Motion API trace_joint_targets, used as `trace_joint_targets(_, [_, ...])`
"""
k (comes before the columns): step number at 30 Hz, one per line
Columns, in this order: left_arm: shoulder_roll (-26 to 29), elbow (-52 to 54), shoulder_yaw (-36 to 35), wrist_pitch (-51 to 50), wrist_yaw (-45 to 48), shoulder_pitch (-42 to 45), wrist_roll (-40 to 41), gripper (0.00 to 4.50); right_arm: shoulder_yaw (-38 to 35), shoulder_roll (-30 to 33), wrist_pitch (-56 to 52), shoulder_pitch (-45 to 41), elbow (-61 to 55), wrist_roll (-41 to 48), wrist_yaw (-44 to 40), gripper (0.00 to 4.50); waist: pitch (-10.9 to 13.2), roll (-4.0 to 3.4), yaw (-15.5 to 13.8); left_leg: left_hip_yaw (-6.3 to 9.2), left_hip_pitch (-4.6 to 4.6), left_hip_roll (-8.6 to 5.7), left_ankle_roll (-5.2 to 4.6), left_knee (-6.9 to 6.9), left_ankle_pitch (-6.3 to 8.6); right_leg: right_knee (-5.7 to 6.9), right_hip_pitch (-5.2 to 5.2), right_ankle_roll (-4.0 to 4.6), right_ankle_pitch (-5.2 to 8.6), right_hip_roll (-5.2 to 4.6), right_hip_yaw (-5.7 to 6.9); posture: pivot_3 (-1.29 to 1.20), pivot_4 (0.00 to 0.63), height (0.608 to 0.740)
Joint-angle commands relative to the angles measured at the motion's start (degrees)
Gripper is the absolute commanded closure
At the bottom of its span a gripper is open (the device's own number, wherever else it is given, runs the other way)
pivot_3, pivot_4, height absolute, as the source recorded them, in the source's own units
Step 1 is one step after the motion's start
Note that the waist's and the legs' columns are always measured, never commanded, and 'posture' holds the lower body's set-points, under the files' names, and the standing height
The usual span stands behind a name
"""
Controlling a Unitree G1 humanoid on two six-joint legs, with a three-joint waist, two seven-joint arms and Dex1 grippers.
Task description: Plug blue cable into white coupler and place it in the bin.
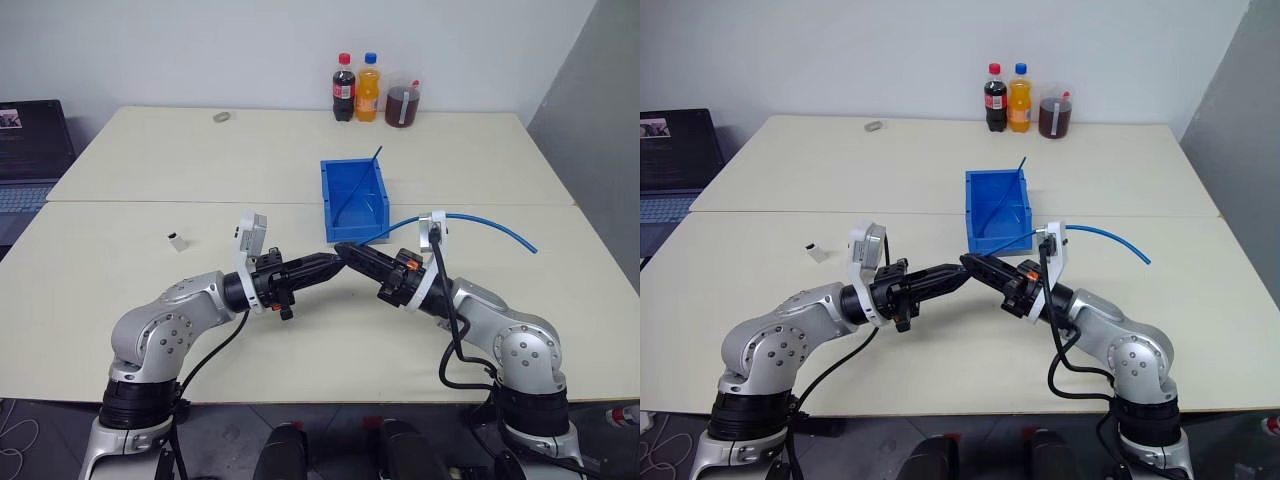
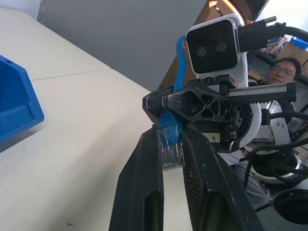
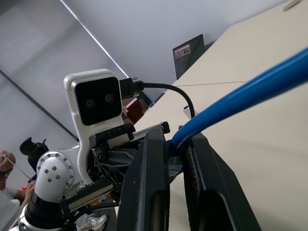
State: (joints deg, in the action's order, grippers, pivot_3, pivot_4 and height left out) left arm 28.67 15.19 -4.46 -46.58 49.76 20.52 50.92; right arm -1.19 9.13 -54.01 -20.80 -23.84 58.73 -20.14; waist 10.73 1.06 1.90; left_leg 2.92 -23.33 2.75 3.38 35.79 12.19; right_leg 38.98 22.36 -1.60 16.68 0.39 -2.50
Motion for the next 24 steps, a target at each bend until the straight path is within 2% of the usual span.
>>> trace_joint_targets(1, [1.9,0.1,1.3,2.1,1.3,-0.2,-3.3,3.29,1.8,0.2,0.2,-0.3,-2.1,1.7,-2.5,4.39,0.0,-0.01,0.0,0.0,0.0,0.0,0.0,0.0,0.0,0.0,0.0,0.0,0.0,0.0,0.0,0.0,0.15,0.74])
trace_joint_targets(7, [6.6,1.7,2.8,5.8,5.2,-4.9,-8.2,2.02,2.3,1.0,1.2,-0.1,-2.1,0.8,-2.6,4.39,0.0,-0.01,0.2,-0.04,0.0,0.01,0.0,-0.08,0.0,-0.01,0.06,0.03,0.02,0.0,-0.05,0.0,0.15,0.74])
trace_joint_targets(11, [11.1,1.6,2.6,11.3,7.0,-11.7,-14.1,1.23,2.5,1.6,2.0,0.2,-1.9,-0.1,-3.0,4.39,0.0,-0.02,0.3,-0.05,-0.03,0.02,0.0,-0.14,0.0,-0.01,0.16,0.08,0.04,0.0,-0.07,0.0,0.15,0.74])
trace_joint_targets(13, [11.6,0.4,1.4,14.1,6.2,-14.4,-16.3,0.75,2.7,2.0,2.3,0.3,-1.8,-0.4,-3.4,4.39,0.0,-0.02,0.2,-0.08,-0.08,0.02,0.0,-0.24,0.0,-0.01,0.27,0.1,0.06,-0.01,-0.08,0.0,0.15,0.74])
trace_joint_targets(17, [6.6,-4.3,-4.3,20.3,-3.9,-15.7,-20.4,0.0,2.9,2.7,2.7,0.3,-1.4,-1.3,-4.3,4.39,0.0,-0.02,-0.3,-0.06,-0.15,0.03,0.0,-0.27,0.0,-0.01,0.34,0.11,0.07,-0.04,-0.03,0.0,0.15,0.74])
trace_joint_targets(24, [-3.8,-7.4,-10.1,27.4,-27.4,-14.2,-31.1,0.0,3.7,3.6,3.8,-0.5,0.1,-3.2,-6.1,4.4,0.0,0.01,-0.2,-0.05,-0.23,0.03,0.0,-0.24,0.0,-0.01,0.36,0.08,0.05,-0.04,-0.02,0.0,0.15,0.74])
